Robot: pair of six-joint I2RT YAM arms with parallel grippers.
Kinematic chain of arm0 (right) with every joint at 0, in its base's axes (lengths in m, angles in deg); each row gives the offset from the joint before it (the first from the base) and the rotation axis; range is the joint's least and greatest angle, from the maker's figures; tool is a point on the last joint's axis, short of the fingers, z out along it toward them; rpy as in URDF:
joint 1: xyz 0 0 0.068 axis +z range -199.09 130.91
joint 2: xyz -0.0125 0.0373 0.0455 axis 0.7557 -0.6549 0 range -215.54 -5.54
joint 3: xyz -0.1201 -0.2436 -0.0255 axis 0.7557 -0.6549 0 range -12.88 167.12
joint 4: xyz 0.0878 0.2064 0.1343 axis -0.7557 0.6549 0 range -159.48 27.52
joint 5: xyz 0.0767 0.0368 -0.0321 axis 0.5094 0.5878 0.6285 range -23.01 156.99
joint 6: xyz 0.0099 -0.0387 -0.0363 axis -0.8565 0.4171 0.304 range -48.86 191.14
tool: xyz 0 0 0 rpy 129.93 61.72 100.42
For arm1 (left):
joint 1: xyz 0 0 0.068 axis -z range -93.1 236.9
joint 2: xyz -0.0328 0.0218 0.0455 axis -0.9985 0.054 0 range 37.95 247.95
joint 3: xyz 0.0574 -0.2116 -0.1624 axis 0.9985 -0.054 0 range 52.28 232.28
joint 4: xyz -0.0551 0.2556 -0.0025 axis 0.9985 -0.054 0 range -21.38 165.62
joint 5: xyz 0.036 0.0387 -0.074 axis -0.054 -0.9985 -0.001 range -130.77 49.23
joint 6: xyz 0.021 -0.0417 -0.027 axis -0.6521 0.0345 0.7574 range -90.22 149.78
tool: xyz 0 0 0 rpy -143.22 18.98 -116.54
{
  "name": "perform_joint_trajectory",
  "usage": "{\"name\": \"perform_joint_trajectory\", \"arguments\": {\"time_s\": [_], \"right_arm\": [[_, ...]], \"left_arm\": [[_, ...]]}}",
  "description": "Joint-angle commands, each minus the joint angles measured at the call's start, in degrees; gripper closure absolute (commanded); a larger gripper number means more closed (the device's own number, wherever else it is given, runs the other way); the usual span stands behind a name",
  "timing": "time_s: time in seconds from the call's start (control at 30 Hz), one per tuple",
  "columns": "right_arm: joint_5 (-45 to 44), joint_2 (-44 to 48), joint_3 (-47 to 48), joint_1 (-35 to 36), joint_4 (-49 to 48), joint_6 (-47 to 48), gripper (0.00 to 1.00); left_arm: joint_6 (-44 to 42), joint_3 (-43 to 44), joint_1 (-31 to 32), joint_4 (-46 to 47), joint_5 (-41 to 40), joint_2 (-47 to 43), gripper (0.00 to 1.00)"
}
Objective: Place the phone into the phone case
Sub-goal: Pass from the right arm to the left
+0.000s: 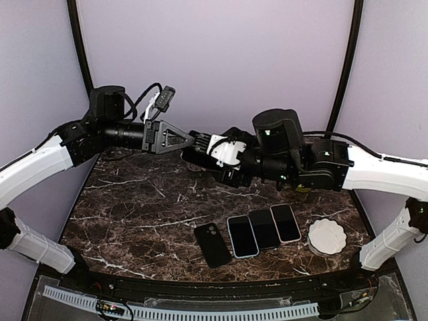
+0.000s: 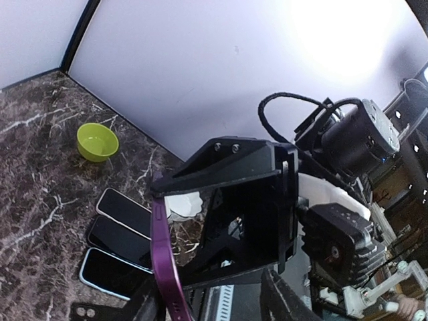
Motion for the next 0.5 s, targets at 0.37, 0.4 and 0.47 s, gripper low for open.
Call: {"name": "perform_joint_trajectory", "arguments": {"time_s": [0.37,0.4,0.47], "right_arm": [[-0.8,-1.1,4.4,1.2,-6.7,2.3,1.0],[-0.9,-1.0,4.1,1.2,-7.1,1.8,1.0],[-1.7,-0.4,2.7,1.1,-8.5,0.5,1.0]], "left_arm": [[-4.8,2.0,1.7,-2.7,-3.1,1.2,1.0],[-4.6,1.8,1.6,-1.8,-3.5,1.0,1.0],[-4.3,0.4,1.6,1.4,-5.8,-0.4,1.0]]}}
